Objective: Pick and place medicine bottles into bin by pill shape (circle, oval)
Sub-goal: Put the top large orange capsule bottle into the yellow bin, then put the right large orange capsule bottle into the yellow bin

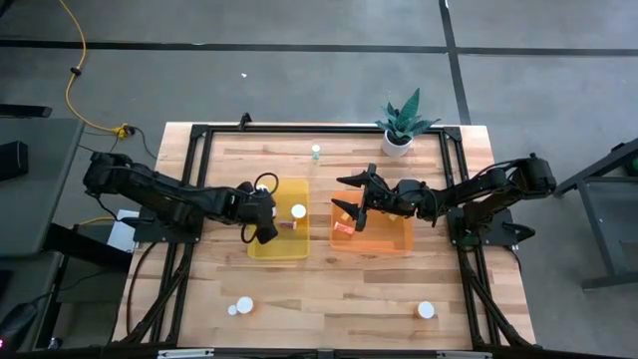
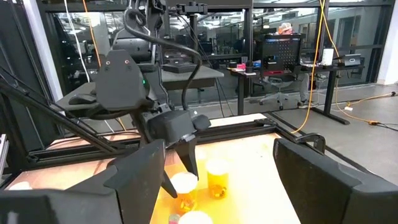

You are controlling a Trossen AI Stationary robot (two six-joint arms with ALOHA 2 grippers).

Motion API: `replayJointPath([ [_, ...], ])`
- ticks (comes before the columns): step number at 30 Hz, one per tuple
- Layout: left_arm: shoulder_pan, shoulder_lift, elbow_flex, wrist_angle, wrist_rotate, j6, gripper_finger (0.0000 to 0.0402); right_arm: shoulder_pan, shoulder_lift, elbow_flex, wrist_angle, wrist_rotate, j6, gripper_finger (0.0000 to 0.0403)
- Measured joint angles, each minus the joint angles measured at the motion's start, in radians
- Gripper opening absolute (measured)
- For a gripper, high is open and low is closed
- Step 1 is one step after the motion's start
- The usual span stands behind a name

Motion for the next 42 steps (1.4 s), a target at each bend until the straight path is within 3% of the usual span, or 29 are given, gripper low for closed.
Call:
replayJointPath([
  [12,0.000,-0.027,0.038,-0.013,-0.008,0.084,0.0288,0.000,0.000,0.000,-0.002,0.000,0.000,0.0291],
  [18,-0.006,-0.126,0.142,-0.089,-0.067,0.160,0.0297,0.000,0.000,0.000,-0.007,0.000,0.000,0.0291],
  [21,-0.032,-0.220,0.138,0.007,-0.102,0.245,0.0295,0.000,0.000,0.000,-0.010,0.000,-0.001,0.0291],
  [25,-0.072,-0.351,0.044,0.292,-0.088,0.370,0.0294,0.000,0.000,0.000,-0.012,0.000,-0.002,0.0291],
  [30,-0.067,-0.463,-0.133,0.644,0.032,0.502,0.0294,0.000,0.000,0.000,-0.012,0.000,0.001,0.0291],
  [35,-0.031,-0.514,-0.252,0.740,0.119,0.518,0.0294,0.000,0.000,0.000,-0.016,0.000,0.012,0.0291],
  [42,0.007,-0.528,-0.269,0.779,0.138,0.521,0.0294,0.000,0.000,0.000,-0.017,0.000,-0.008,0.0291],
])
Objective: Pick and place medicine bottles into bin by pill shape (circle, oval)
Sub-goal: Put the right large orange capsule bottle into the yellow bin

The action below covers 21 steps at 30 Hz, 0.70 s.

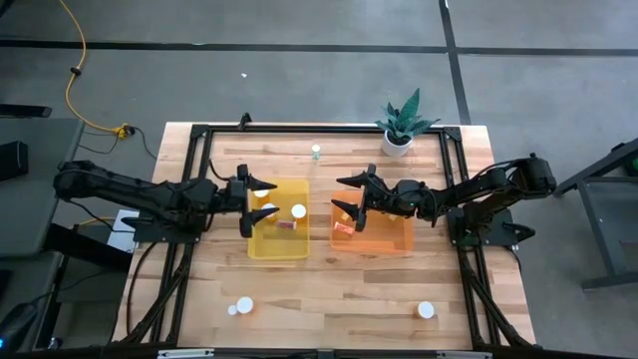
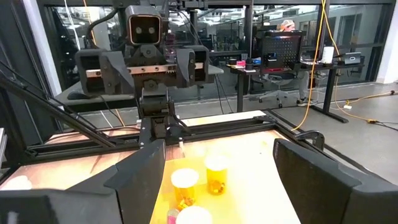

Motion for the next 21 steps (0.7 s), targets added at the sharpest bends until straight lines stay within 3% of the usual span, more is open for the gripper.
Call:
replayJointPath([
  [21,0.003,0.000,0.000,0.022,-0.038,-0.001,0.0294,0.002,-0.006,0.000,-0.063,-0.005,-0.020,0.0291],
])
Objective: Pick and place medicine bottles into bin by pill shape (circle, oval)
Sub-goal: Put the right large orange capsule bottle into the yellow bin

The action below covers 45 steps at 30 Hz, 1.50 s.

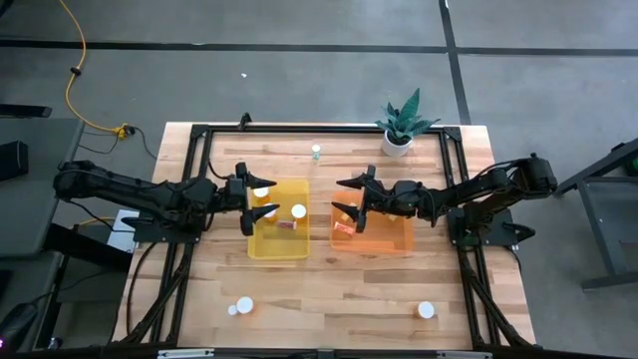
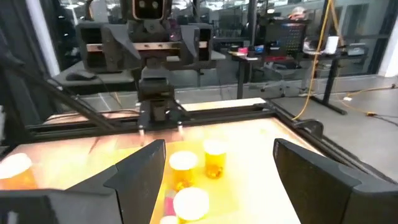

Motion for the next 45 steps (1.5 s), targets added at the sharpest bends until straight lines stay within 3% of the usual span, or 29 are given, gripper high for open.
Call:
replayJointPath([
  [6,0.000,0.000,0.000,0.000,0.000,0.000,0.0294,0.003,-0.144,0.000,-0.198,-0.093,0.064,0.0291],
  [11,0.000,0.000,0.000,0.000,0.000,0.001,0.0294,0.026,-0.279,0.000,-0.380,-0.098,0.103,0.0291],
  [19,0.000,0.000,0.000,-0.001,-0.017,0.001,0.0294,0.156,-0.301,0.029,-0.449,-0.094,0.224,0.0291],
  [21,0.000,0.000,0.000,-0.001,-0.017,0.001,0.0294,0.226,-0.299,0.080,-0.593,-0.065,0.273,0.0291],
  [24,0.000,0.000,0.000,-0.002,-0.017,0.000,0.0294,0.350,-0.285,0.209,-0.927,0.060,0.404,0.0291],
  [26,0.000,0.000,0.000,-0.002,-0.017,-0.001,0.0294,0.426,-0.256,0.313,-1.203,0.138,0.561,0.0291],
  [29,0.000,0.000,0.000,-0.002,-0.017,-0.003,0.0294,0.525,-0.196,0.449,-1.562,0.155,0.864,0.0291],
  [33,0.000,0.000,0.000,-0.003,-0.017,-0.026,0.0294,0.618,-0.110,0.551,-1.851,0.013,1.210,0.0291],
  [36,0.000,0.000,0.000,-0.005,-0.016,-0.041,0.0294,0.655,-0.063,0.566,-1.921,-0.182,1.402,0.0291],
  [41,0.000,0.000,0.000,-0.005,-0.016,-0.044,0.0294,0.676,0.006,0.554,-1.924,-0.442,1.541,0.0291],
  [45,0.000,0.000,0.000,-0.006,-0.016,-0.027,0.0294,0.675,0.042,0.554,-1.909,-0.500,1.546,0.0291],
])
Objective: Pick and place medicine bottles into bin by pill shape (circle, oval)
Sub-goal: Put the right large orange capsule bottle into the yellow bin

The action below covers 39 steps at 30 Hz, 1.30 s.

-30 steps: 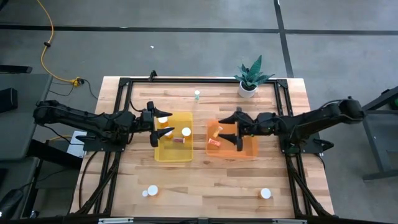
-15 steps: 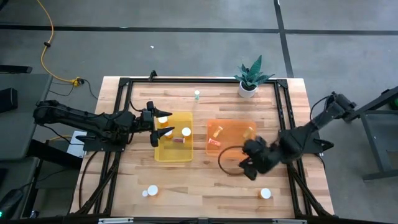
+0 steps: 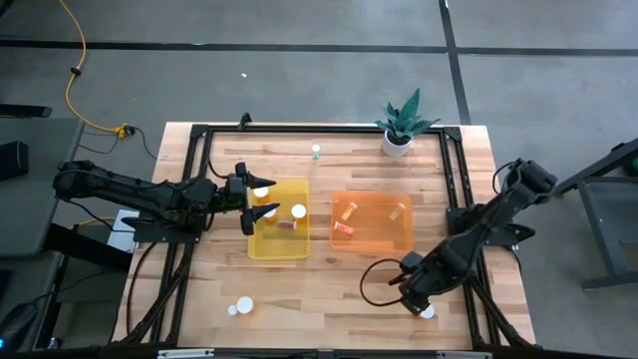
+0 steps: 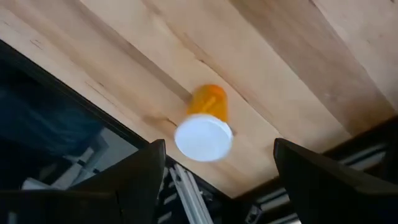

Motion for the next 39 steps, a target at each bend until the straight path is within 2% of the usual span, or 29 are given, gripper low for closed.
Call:
replayJointPath([
  [4,0.000,0.000,0.000,0.000,0.000,0.000,0.0294,0.000,0.023,0.000,0.029,0.005,0.053,0.0291],
  [10,0.000,0.000,0.000,0.000,0.000,-0.001,0.0294,0.008,0.079,0.000,0.048,-0.086,0.105,0.0291],
  [18,0.000,0.000,0.000,0.000,0.000,-0.003,0.0294,0.008,0.182,-0.001,0.085,-0.205,0.057,0.0291],
  [39,0.000,0.000,0.000,0.000,0.000,0.000,0.0294,-0.004,0.272,-0.001,0.117,-0.252,-0.038,0.0289],
])
